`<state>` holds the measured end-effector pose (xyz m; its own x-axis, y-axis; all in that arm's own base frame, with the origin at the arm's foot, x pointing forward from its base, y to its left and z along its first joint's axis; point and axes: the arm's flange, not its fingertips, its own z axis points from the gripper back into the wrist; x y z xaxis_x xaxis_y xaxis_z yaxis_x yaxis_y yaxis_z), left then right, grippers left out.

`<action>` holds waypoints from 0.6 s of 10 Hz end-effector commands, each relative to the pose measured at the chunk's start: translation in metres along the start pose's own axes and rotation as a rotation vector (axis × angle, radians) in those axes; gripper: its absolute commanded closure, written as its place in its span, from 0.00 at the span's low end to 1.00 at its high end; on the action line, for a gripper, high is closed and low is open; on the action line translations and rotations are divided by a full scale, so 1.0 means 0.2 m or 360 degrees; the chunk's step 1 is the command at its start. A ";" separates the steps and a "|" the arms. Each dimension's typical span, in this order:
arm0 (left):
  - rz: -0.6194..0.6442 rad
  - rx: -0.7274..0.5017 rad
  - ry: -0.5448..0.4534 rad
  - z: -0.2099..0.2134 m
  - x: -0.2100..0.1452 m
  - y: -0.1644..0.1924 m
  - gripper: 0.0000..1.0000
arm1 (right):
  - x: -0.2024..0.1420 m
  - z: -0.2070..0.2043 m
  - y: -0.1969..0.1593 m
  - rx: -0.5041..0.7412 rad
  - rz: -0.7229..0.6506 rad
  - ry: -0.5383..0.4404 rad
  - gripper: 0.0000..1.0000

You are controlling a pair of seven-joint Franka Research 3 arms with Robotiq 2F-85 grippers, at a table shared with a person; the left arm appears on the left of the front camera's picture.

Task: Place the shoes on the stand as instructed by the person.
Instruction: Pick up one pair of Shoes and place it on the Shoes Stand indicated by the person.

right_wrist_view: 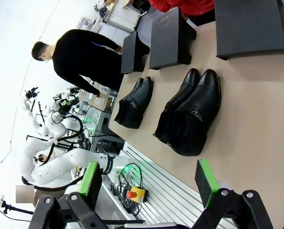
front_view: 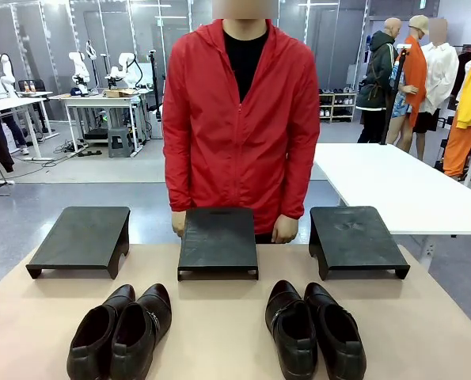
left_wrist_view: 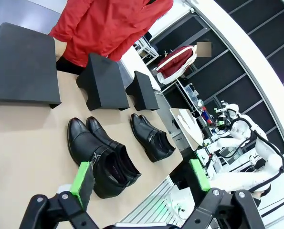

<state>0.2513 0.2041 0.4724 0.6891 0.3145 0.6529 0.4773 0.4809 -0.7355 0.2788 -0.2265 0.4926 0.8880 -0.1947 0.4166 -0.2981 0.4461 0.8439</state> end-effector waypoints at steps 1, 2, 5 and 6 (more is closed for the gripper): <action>-0.0038 -0.0031 -0.0019 0.00 0.02 0.00 0.00 | 0.02 0.01 0.00 0.0021 0.0034 -0.0009 0.00; -0.0038 -0.0031 -0.0019 0.00 0.02 0.00 0.00 | 0.02 0.01 0.00 0.0021 0.0034 -0.0009 0.00; -0.0038 -0.0031 -0.0019 0.00 0.02 0.00 0.00 | 0.02 0.01 0.00 0.0021 0.0034 -0.0009 0.00; -0.0038 -0.0031 -0.0019 0.00 0.02 0.00 0.00 | 0.02 0.01 0.00 0.0021 0.0034 -0.0009 0.00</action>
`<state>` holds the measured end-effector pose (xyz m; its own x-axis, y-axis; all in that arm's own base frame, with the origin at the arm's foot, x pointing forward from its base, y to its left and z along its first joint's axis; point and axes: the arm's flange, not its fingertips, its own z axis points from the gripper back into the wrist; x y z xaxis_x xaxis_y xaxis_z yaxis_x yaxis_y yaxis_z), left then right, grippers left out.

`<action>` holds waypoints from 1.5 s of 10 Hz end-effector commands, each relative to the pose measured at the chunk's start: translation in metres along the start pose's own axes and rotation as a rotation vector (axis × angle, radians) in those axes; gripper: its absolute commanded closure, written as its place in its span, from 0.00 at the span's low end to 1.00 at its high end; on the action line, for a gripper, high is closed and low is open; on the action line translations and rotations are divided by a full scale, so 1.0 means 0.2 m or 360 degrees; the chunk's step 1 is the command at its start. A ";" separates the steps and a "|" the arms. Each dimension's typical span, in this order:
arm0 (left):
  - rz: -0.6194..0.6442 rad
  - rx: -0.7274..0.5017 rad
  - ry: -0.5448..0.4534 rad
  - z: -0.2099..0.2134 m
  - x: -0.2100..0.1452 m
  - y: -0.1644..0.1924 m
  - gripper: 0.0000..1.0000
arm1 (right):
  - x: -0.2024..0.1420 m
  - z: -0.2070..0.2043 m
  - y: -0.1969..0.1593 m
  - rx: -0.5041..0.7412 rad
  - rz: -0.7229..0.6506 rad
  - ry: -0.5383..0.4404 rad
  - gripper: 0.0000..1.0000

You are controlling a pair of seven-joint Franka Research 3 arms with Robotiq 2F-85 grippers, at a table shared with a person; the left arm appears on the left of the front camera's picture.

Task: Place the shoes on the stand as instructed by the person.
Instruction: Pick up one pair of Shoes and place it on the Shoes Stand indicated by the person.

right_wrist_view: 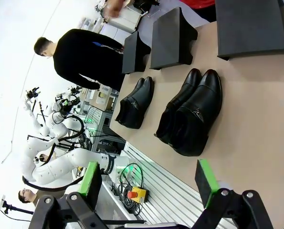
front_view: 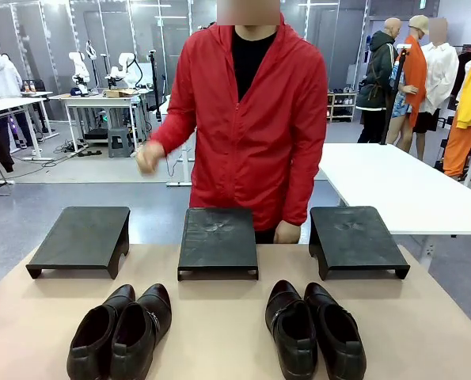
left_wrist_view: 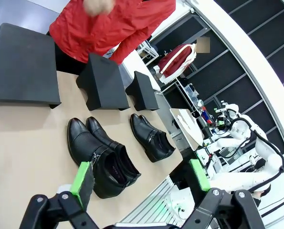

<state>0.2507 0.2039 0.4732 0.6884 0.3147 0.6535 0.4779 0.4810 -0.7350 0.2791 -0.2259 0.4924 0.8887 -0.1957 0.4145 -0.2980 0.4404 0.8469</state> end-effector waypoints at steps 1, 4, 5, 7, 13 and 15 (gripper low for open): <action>-0.0037 -0.0031 -0.0018 0.00 0.02 0.01 0.00 | 0.02 0.01 0.00 0.0012 0.0037 -0.0009 0.00; -0.0037 -0.0031 -0.0018 0.00 0.02 0.01 0.00 | 0.02 0.01 0.00 0.0012 0.0037 -0.0009 0.00; -0.0037 -0.0031 -0.0018 0.00 0.02 0.01 0.00 | 0.02 0.01 0.00 0.0012 0.0037 -0.0009 0.00; -0.0037 -0.0031 -0.0018 0.00 0.02 0.01 0.00 | 0.02 0.01 0.00 0.0012 0.0037 -0.0009 0.00; -0.0037 -0.0031 -0.0018 0.00 0.02 0.01 0.00 | 0.02 0.01 0.00 0.0012 0.0037 -0.0009 0.00; -0.0037 -0.0031 -0.0018 0.00 0.02 0.01 0.00 | 0.02 0.01 0.00 0.0012 0.0037 -0.0009 0.00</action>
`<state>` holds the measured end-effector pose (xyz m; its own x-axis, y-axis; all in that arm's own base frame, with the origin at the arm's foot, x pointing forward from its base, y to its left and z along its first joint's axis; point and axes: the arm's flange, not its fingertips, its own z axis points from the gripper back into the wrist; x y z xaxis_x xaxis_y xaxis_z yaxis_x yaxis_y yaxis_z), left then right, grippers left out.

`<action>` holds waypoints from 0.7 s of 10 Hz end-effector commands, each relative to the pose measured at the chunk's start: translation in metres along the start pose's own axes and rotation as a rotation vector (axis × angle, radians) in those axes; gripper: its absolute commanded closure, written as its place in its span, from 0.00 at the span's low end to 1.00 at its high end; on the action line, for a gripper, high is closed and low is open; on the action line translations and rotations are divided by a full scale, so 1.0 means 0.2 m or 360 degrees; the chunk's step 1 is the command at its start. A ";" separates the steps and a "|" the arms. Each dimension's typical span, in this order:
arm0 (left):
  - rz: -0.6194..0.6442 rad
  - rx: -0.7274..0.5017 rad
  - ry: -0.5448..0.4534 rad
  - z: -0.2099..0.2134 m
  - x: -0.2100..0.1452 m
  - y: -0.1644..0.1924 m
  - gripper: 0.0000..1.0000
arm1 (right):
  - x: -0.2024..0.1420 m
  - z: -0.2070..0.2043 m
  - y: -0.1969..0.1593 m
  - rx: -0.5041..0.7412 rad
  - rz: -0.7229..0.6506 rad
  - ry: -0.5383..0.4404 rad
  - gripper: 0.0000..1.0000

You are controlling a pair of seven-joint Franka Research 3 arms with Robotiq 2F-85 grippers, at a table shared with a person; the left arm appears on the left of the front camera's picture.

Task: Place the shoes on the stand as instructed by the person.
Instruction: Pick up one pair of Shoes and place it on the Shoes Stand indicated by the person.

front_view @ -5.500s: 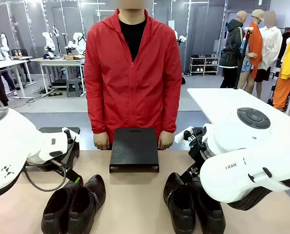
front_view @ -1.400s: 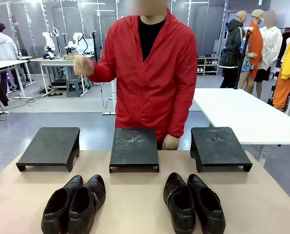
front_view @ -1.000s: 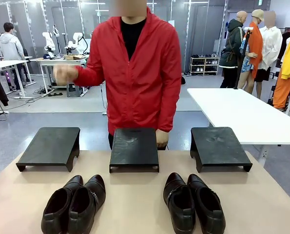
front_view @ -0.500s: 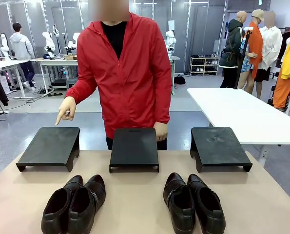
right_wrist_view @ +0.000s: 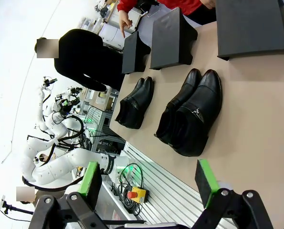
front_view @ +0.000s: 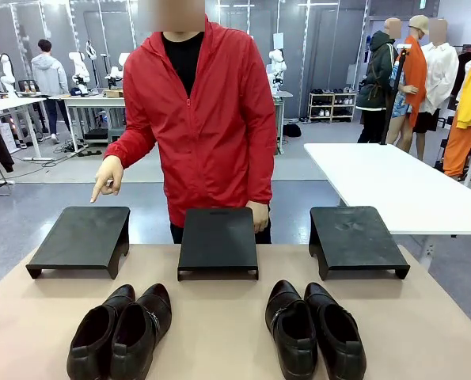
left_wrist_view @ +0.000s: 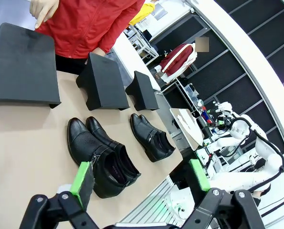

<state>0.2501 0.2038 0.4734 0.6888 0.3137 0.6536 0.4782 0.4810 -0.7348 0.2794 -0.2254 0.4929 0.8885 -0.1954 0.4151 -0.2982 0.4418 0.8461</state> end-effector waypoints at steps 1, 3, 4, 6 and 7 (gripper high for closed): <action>0.0000 0.0000 0.0000 0.00 0.00 0.00 0.00 | 0.02 0.01 0.00 0.0014 0.0036 -0.0009 0.00; -0.0105 0.0006 0.0166 -0.03 0.13 -0.22 0.00 | 0.02 0.01 0.00 0.0014 0.0036 -0.0009 0.00; -0.0136 0.0067 0.0339 -0.10 0.22 -0.38 0.00 | 0.02 0.01 0.00 0.0014 0.0036 -0.0009 0.00; -0.0110 0.0157 0.0650 -0.30 0.31 -0.64 0.00 | 0.02 0.01 0.00 0.0014 0.0036 -0.0009 0.00; -0.0133 0.0225 0.0823 -0.43 0.32 -0.75 0.00 | 0.02 0.01 0.00 0.0014 0.0036 -0.0009 0.00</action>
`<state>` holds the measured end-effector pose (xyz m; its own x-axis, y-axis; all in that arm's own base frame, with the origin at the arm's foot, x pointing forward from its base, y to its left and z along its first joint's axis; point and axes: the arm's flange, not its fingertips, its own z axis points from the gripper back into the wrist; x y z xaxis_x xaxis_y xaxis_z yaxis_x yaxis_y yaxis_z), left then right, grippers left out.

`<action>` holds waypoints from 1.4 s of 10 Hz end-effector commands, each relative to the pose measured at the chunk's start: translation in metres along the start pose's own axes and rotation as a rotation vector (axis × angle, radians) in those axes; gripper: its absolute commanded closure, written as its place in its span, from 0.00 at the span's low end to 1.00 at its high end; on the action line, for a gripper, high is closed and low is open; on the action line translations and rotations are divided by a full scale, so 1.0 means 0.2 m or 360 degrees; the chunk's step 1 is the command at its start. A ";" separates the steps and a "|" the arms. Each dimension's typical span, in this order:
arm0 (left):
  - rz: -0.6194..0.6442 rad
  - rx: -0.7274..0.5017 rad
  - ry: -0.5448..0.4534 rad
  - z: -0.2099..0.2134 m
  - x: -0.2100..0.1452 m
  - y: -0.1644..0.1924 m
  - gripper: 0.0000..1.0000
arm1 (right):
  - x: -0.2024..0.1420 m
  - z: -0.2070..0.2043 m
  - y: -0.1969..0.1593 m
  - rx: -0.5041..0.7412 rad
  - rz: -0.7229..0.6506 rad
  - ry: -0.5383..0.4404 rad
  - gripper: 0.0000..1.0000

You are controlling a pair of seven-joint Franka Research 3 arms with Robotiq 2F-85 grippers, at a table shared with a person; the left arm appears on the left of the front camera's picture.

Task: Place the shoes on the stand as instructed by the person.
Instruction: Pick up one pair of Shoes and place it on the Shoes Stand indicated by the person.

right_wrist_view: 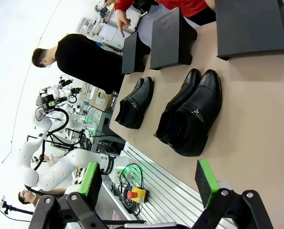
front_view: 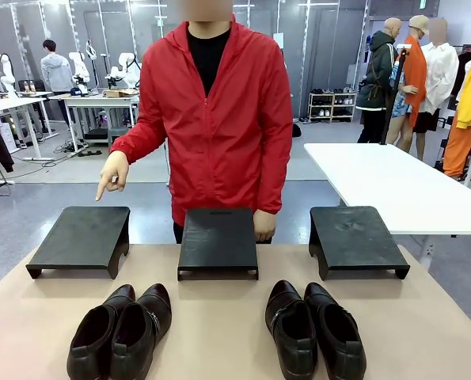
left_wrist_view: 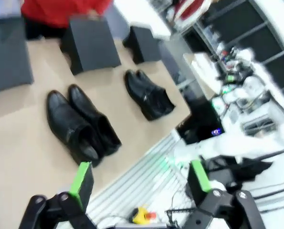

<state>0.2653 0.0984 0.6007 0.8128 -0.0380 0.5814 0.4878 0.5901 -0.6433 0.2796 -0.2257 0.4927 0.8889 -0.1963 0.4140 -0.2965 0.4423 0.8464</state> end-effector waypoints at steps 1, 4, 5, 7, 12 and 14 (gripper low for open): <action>-0.0059 0.0134 0.0448 -0.21 0.11 -0.20 0.00 | 0.01 0.01 0.00 0.0016 0.0039 -0.0009 0.00; -0.0105 0.0399 0.0740 -0.62 0.22 -0.43 0.00 | 0.01 0.01 0.00 0.0016 0.0039 -0.0009 0.00; -0.0093 0.0542 0.0781 -0.77 0.20 -0.46 0.00 | 0.01 0.01 0.00 0.0016 0.0039 -0.0009 0.00; -0.0033 0.0803 0.0769 -1.05 0.13 -0.43 0.00 | 0.01 0.01 0.00 0.0016 0.0039 -0.0009 0.00; -0.0029 0.0816 0.0766 -1.18 0.07 -0.39 0.00 | 0.01 0.01 0.00 0.0016 0.0039 -0.0009 0.00; -0.0029 0.0816 0.0766 -1.18 0.07 -0.39 0.00 | 0.01 0.01 0.00 0.0016 0.0039 -0.0009 0.00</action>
<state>0.3126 -0.1336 0.5425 0.9076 -0.3474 0.2357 0.4045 0.8738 -0.2699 0.2795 -0.2264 0.4933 0.8885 -0.1966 0.4146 -0.2968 0.4428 0.8460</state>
